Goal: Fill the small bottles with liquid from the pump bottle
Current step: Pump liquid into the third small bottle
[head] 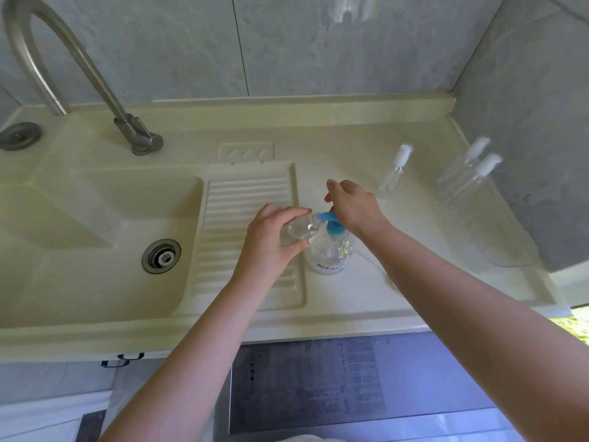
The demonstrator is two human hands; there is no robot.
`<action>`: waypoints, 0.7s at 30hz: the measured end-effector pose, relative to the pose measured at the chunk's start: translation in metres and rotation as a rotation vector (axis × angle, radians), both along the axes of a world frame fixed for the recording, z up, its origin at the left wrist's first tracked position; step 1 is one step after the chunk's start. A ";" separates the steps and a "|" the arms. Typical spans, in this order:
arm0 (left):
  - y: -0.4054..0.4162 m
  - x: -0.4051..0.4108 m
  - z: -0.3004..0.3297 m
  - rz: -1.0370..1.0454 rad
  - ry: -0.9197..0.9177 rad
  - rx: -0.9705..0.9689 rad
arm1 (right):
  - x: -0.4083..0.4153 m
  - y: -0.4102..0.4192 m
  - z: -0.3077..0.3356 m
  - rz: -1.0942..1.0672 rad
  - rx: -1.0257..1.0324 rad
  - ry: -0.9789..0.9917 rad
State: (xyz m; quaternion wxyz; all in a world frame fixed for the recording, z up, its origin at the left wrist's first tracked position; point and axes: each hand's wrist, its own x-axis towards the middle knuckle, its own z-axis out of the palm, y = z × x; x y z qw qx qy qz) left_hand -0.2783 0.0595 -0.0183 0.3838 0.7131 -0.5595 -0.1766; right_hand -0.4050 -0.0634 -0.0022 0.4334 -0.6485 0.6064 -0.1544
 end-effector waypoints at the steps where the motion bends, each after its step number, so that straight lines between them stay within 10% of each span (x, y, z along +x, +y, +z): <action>1: 0.000 0.000 0.000 0.000 -0.004 0.000 | 0.000 -0.001 0.000 0.005 -0.002 0.014; 21: 0.000 -0.004 0.003 0.008 -0.024 0.011 | 0.003 0.011 0.002 0.038 -0.175 0.110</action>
